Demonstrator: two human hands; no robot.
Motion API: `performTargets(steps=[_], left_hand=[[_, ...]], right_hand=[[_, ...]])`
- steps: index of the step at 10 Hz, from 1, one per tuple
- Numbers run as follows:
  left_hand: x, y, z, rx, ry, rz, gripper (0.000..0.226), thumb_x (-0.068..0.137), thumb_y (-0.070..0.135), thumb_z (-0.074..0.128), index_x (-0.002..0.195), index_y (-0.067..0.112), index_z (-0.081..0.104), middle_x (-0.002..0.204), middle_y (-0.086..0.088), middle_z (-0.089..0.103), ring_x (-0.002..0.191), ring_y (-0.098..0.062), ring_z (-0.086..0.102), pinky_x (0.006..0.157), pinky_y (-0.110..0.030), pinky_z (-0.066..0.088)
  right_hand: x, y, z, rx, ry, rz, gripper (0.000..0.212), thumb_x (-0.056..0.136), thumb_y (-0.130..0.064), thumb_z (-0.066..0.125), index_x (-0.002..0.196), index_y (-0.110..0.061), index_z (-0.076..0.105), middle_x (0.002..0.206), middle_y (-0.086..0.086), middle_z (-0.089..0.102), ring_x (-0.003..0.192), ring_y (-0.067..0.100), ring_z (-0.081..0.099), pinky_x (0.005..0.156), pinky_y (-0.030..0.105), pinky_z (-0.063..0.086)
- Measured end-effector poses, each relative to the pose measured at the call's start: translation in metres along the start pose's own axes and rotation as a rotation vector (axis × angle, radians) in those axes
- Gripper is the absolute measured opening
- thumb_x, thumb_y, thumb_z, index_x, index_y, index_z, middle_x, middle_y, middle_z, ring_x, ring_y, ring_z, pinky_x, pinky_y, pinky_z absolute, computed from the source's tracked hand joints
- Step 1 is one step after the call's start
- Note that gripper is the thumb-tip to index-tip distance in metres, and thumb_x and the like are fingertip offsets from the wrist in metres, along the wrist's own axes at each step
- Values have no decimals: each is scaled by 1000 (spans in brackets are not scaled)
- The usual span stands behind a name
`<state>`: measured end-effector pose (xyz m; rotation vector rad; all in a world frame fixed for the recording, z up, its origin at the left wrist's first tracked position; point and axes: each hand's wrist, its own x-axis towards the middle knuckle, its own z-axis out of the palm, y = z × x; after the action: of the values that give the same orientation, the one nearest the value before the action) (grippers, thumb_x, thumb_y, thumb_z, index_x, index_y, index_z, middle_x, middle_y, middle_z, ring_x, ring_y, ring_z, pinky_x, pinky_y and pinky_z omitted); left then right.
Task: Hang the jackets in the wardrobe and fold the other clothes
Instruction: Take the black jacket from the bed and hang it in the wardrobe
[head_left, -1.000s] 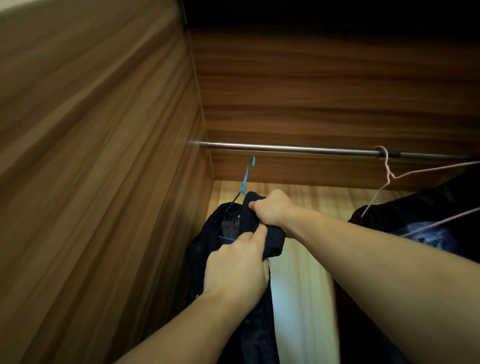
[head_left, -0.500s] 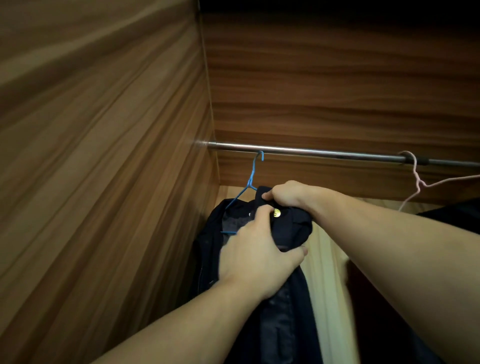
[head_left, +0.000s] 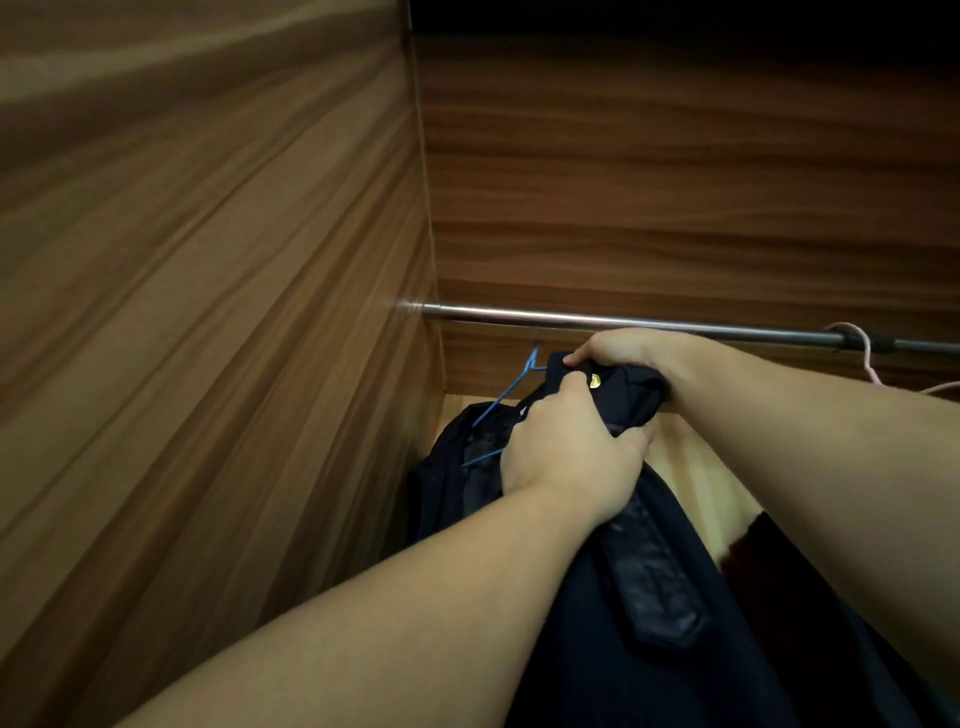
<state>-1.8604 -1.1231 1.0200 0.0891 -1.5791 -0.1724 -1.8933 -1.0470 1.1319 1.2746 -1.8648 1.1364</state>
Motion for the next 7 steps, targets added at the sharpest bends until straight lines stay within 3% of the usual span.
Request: performTargets(steps=[1, 2, 3, 4, 5, 7], left_hand=[[9, -5, -6, -71, -12, 12, 63, 83, 51, 65, 138, 32, 40, 127, 1, 58, 119, -28, 54, 92, -38, 46], [1, -9, -3, -55, -8, 50, 65, 82, 54, 63, 139, 33, 38, 129, 4, 58, 119, -26, 54, 90, -37, 45], [-10, -9, 4, -55, 4, 96, 67, 83, 58, 61, 140, 34, 36, 131, 8, 55, 120, -23, 53, 89, -37, 43], [-17, -6, 12, -76, -9, 134, 69, 82, 61, 60, 141, 37, 35, 132, 10, 54, 121, -21, 52, 90, -37, 44], [-26, -1, 21, -91, -39, 166, 71, 81, 62, 59, 142, 38, 33, 134, 12, 52, 121, -19, 51, 89, -34, 43], [-35, 3, 30, -70, -57, 198, 62, 82, 60, 59, 137, 42, 35, 127, 14, 54, 113, -19, 55, 78, -33, 42]], right_hand=[[6, -6, -2, 60, 6, -1, 8, 97, -16, 47, 103, -11, 49, 81, 3, 45, 65, 18, 44, 63, 28, 43], [-1, -3, 1, 72, 2, 8, 9, 96, -15, 48, 89, -11, 51, 80, 5, 46, 65, 18, 46, 62, 29, 44], [-4, 7, -1, 94, 41, 52, 12, 97, -19, 50, 96, -8, 54, 77, 6, 53, 62, 19, 50, 57, 29, 43], [-11, 20, -5, 151, 105, 165, 23, 98, -26, 53, 86, -6, 57, 72, 10, 60, 59, 23, 56, 52, 28, 43], [-15, 33, -12, 85, 221, 153, 29, 96, -24, 58, 72, -9, 52, 65, 4, 56, 52, 17, 54, 43, 25, 37], [-27, 51, -16, 132, 272, 173, 31, 96, -23, 57, 68, -11, 49, 73, -2, 60, 51, 11, 54, 31, 17, 35]])
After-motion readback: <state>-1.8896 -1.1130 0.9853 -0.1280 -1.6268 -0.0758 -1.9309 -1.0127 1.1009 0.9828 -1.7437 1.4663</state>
